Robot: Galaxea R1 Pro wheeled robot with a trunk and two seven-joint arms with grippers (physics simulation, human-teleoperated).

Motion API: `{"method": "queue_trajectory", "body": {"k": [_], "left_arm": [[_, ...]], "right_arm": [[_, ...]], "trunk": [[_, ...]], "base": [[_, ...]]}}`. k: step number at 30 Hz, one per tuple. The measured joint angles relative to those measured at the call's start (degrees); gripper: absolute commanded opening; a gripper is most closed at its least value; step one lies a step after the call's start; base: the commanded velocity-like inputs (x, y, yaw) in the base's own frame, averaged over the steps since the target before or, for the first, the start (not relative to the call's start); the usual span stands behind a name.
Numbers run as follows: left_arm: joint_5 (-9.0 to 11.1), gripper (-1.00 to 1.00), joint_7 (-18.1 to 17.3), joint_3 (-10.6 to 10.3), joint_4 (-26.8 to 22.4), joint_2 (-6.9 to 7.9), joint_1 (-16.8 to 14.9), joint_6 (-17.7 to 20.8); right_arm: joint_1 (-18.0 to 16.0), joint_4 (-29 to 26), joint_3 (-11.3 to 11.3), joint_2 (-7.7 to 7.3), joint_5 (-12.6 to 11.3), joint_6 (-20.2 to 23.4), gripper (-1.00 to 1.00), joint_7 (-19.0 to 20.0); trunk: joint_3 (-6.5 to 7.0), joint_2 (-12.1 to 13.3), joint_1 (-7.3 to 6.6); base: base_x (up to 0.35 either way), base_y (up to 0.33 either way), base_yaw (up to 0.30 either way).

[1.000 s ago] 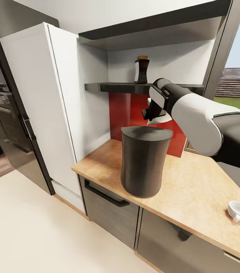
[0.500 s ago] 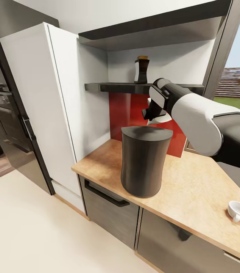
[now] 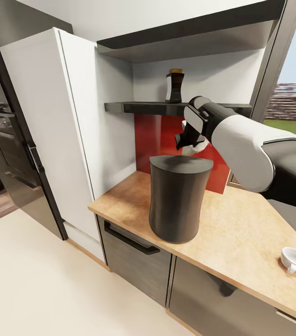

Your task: Set up a coffee station on the kitchen countertop: keep the coffee maker on the countertop, move the bottle of coffee from the kitchen shelf to the counter next to the coffee maker, place a paper coffee filter on top of the coffee maker, put the saucer next to the coffee maker with the coffee cup on the saucer, and place the electric kettle next to the coffee maker.

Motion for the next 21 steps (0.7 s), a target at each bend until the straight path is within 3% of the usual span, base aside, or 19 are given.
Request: {"method": "queue_trajectory", "body": {"k": [21], "left_arm": [[0.0,1.0,0.0,0.0,0.0,0.0,0.0,0.0]], "right_arm": [[0.0,0.0,0.0,0.0,0.0,0.0,1.0,0.0]], "trunk": [[0.0,0.0,0.0]], "base": [[0.0,0.0,0.0]]}}
